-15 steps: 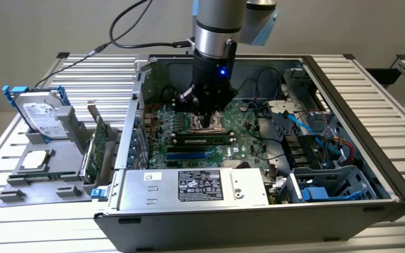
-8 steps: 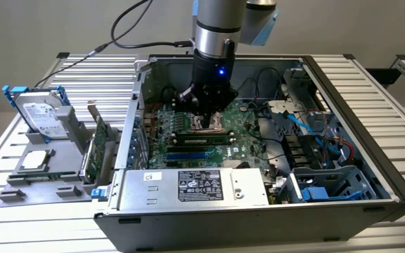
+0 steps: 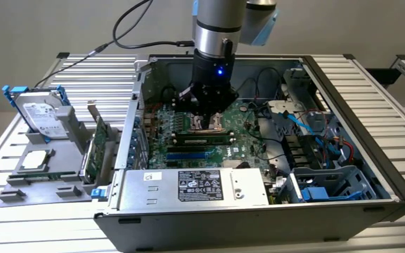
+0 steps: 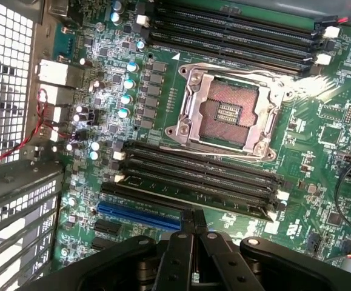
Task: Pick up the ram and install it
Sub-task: 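Press down the ram until it locks into place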
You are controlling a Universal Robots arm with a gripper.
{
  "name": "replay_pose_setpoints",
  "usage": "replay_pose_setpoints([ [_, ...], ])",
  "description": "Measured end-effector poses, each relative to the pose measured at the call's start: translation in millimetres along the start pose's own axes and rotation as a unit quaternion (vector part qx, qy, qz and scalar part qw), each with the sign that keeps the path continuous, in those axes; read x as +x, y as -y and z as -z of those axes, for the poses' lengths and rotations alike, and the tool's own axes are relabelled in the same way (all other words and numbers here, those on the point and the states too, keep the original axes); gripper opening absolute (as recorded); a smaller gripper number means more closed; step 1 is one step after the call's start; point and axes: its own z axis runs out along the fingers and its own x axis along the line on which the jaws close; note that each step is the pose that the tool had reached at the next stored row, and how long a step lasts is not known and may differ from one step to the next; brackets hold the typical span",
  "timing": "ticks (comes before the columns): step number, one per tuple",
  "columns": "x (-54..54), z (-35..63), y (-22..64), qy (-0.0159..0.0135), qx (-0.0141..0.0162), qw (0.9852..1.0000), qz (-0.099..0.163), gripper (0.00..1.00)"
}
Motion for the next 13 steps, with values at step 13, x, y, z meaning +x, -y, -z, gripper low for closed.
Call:
replay_pose_setpoints([
  [13,0.0,0.0,0.0,0.0042,0.0005,0.998,-0.063,0.11],
])
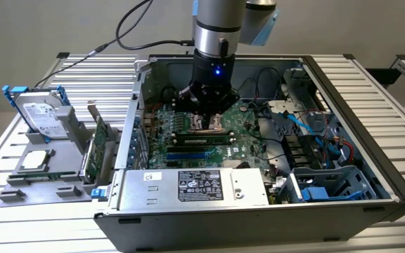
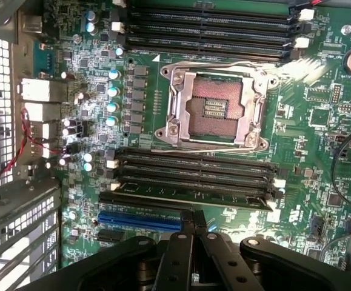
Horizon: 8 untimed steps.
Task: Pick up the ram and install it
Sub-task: 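Press down the ram until it locks into place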
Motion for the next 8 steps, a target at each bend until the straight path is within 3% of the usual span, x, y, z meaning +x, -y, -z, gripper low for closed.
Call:
replay_pose_setpoints([
  [8,0.0,0.0,0.0,0.0022,-0.0017,0.9991,-0.043,0.11],
])
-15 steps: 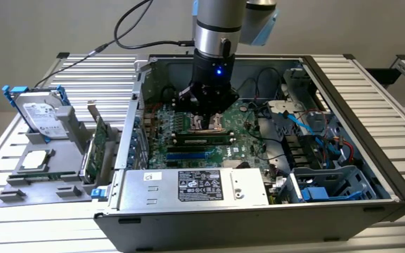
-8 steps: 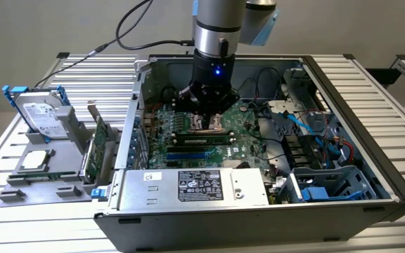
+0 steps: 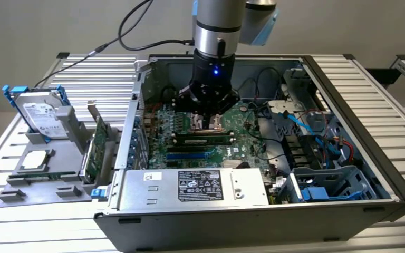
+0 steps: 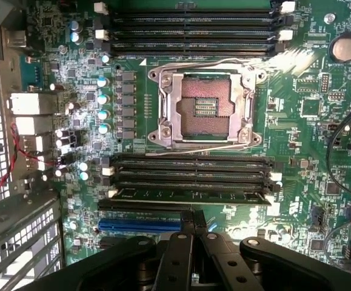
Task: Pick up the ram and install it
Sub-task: 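Press down the ram until it locks into place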
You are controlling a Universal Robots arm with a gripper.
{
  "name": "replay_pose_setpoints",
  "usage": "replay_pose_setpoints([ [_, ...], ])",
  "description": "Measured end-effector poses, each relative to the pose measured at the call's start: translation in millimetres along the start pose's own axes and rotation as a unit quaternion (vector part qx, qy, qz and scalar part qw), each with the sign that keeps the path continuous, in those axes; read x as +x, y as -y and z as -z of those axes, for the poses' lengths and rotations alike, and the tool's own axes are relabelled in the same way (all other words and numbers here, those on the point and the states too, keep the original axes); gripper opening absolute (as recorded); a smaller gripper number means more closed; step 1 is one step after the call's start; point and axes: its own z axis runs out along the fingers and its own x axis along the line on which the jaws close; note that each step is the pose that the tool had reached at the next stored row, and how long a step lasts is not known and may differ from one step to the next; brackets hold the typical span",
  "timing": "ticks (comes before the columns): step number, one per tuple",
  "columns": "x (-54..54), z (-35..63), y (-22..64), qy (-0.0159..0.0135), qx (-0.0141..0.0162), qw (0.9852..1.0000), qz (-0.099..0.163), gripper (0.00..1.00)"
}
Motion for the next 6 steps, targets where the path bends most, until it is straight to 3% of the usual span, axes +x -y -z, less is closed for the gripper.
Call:
replay_pose_setpoints([
  [6,0.0,0.0,0.0,-0.0002,-0.0002,1.0,-0.002,0.11],
])
